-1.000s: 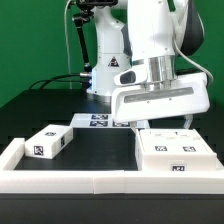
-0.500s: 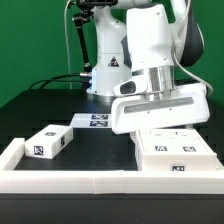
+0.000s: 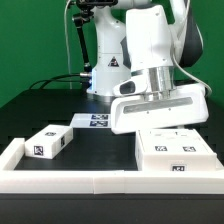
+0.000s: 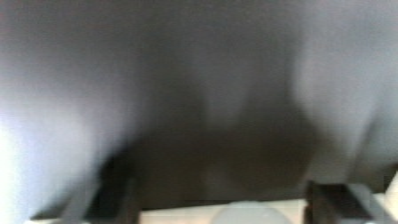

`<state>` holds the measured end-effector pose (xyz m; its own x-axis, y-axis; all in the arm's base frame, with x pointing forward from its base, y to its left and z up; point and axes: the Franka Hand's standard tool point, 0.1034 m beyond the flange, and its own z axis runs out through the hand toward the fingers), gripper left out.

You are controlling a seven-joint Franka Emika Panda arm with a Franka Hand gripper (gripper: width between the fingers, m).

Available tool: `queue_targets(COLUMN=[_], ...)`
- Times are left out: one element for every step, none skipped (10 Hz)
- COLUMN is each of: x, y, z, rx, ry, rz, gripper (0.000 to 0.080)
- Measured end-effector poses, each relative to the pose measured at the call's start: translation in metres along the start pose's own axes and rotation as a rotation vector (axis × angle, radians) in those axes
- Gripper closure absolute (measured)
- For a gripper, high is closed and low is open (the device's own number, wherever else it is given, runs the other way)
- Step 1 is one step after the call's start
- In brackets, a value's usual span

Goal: Assemble cabinet

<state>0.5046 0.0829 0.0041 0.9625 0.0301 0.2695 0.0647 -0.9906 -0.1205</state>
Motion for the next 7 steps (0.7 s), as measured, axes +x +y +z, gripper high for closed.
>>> queue_targets(x=[-0.001, -0.003, -0.006, -0.007, -0.007, -0.006, -0.004], y=[0.001, 0.004, 0.007, 0.009, 0.011, 0.013, 0.012], z=[0.000, 0.000, 0.001, 0.000, -0.003, -0.011, -0.020], rx=[-0.001, -0.003, -0.004, -0.005, -0.007, -0.010, -0.013], ry=[-0.002, -0.006, -0.010, -0.012, -0.011, -0.015, -0.016], rz=[-0.010, -0.020, -0.027, -0.034, -0.042, -0.048, -0.053], gripper=[0.0395, 0.0570, 0.0734, 0.0780, 0.0780, 0.0793, 0.0793])
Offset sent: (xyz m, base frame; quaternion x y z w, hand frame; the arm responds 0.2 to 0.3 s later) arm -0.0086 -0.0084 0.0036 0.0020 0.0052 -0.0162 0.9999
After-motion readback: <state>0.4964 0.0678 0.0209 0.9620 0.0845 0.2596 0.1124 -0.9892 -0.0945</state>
